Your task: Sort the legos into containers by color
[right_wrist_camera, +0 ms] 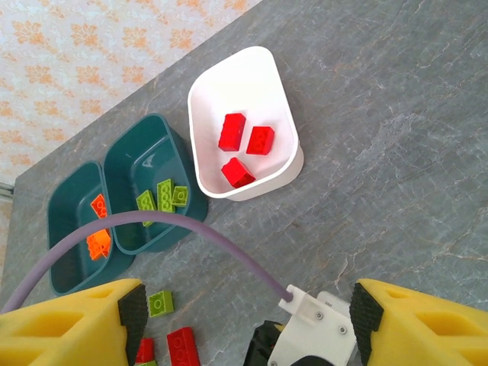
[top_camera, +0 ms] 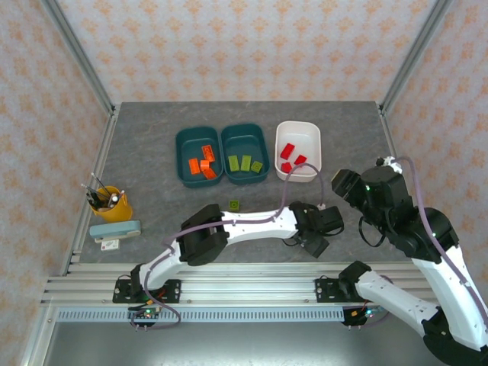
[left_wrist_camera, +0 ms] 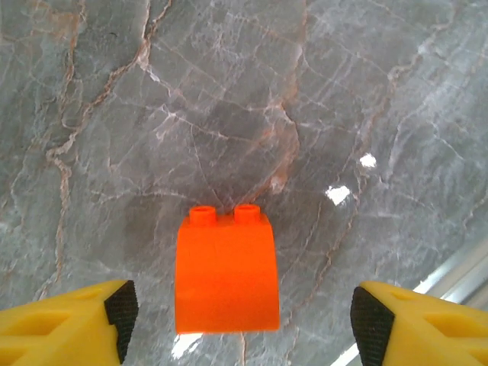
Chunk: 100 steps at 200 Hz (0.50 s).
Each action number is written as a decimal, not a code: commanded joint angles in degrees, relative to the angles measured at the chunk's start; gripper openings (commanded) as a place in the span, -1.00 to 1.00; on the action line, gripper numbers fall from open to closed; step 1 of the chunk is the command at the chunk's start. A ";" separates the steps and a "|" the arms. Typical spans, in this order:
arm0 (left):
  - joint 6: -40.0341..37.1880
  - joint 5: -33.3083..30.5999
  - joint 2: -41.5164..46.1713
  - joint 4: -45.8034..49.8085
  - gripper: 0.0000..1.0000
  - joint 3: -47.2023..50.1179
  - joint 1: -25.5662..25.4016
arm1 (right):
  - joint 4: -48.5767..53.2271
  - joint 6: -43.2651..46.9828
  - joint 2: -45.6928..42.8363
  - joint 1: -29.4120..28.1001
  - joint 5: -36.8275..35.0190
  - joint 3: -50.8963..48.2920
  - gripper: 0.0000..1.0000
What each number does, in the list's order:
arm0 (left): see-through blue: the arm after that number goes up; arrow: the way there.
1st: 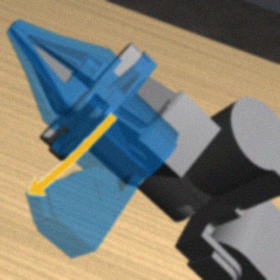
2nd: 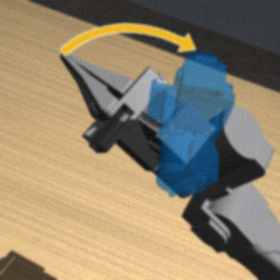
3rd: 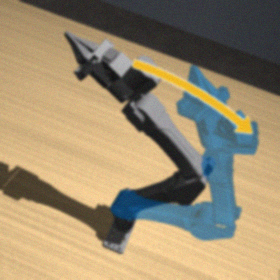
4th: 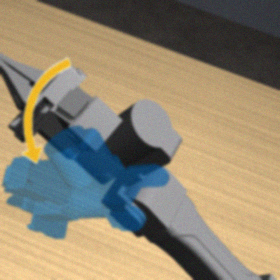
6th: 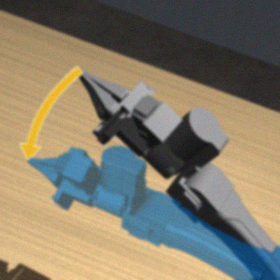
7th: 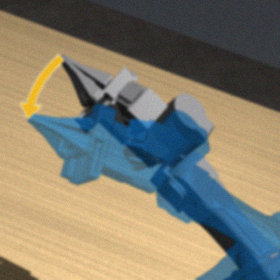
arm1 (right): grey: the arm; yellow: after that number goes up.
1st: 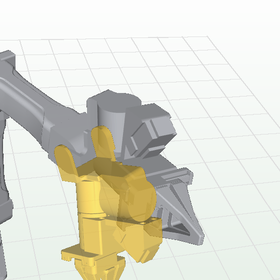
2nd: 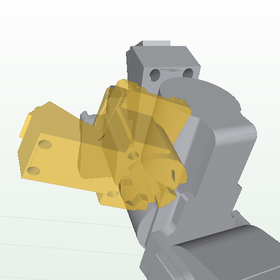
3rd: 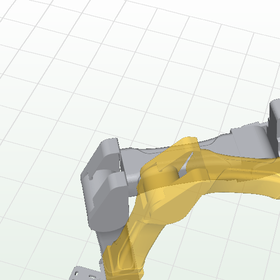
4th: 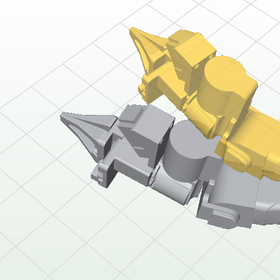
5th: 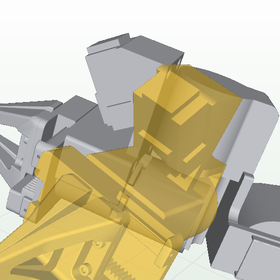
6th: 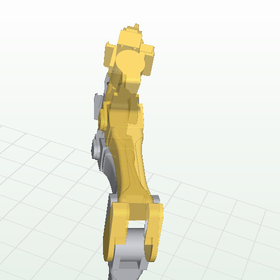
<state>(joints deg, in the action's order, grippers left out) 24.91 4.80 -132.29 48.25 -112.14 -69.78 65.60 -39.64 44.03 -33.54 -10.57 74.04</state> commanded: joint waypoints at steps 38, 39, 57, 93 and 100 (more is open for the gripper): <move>-0.57 -2.07 -4.28 4.15 0.14 -4.64 -0.19 | 0.86 0.87 0.94 0.23 -0.97 1.17 0.45; -0.56 -2.07 -4.29 4.14 0.14 -4.70 -0.19 | 0.85 0.87 0.96 0.19 -0.96 1.18 0.45; -0.48 -2.20 -4.72 3.88 0.05 -4.50 -0.19 | 0.84 0.97 1.11 0.23 -0.85 1.08 0.45; -0.38 -4.19 -4.58 3.87 -0.29 -4.45 -0.18 | 0.58 1.12 1.14 0.22 -0.51 0.75 0.44; -0.38 -4.63 -4.07 3.87 -0.31 -4.34 -0.10 | 0.50 1.22 1.14 0.18 -0.38 0.75 0.44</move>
<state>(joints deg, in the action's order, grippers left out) 24.75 3.57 -136.31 50.39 -115.07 -69.78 65.58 -39.35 45.21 -33.54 -10.52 74.04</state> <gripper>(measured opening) 0.369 0.722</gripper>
